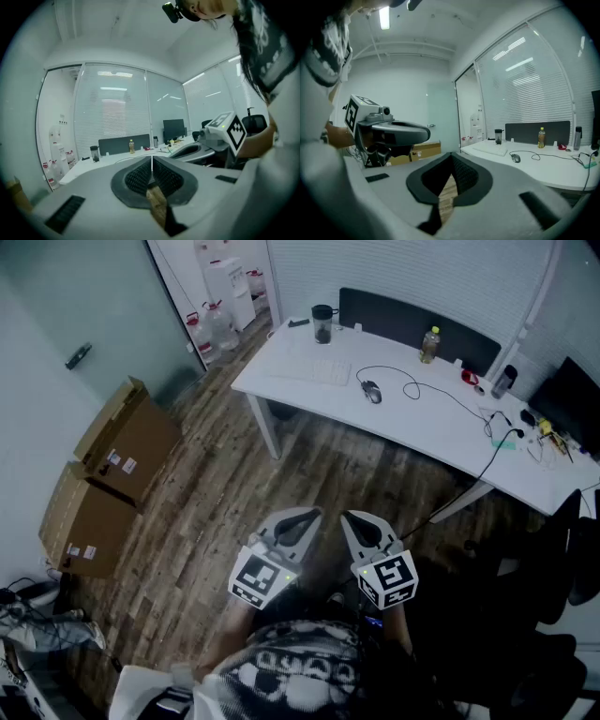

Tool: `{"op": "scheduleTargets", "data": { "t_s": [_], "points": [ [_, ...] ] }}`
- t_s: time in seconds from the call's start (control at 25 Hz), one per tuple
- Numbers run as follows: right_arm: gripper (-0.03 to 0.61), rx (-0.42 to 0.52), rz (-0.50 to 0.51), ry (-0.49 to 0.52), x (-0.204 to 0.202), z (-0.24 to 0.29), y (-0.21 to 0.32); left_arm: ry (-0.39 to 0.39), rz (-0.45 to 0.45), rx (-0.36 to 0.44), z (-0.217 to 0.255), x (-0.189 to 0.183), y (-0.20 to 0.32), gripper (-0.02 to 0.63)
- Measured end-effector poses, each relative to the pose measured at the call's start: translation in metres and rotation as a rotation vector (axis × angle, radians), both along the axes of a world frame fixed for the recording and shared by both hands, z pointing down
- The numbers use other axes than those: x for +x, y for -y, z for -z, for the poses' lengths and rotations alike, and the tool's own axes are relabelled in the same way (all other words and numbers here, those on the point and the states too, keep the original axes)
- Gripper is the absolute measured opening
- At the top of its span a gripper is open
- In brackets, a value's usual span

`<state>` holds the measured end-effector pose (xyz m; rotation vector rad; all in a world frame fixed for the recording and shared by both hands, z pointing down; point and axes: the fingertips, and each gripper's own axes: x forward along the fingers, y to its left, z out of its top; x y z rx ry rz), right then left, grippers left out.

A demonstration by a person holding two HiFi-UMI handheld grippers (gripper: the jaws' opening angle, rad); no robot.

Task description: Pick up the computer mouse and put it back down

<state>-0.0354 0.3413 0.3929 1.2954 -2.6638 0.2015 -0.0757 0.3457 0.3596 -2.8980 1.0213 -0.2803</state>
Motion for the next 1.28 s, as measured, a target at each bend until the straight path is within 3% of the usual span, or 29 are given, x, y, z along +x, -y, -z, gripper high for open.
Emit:
{"op": "scheduleTargets", "data": {
  "t_s": [0.36,0.76,1.04,1.28],
  "points": [
    [-0.003,0.020,0.024,0.016,0.011,-0.003,-0.011,0.000,0.033,0.019,-0.004,0.010,-0.009,0.006],
    [-0.003,-0.007,0.058,0.053,0.017,-0.017,-0.016,0.021,0.067,-0.021,-0.022,0.015,-0.021,0.006],
    [-0.003,-0.038,0.052,0.066,0.010,-0.030,0.025,0.021,0.061,-0.040,-0.033,0.008,0.016,0.006],
    [-0.003,-0.057,0.029,0.034,-0.006,-0.039,0.096,0.012,0.038,-0.044,-0.039,-0.009,0.092,0.006]
  ]
}}
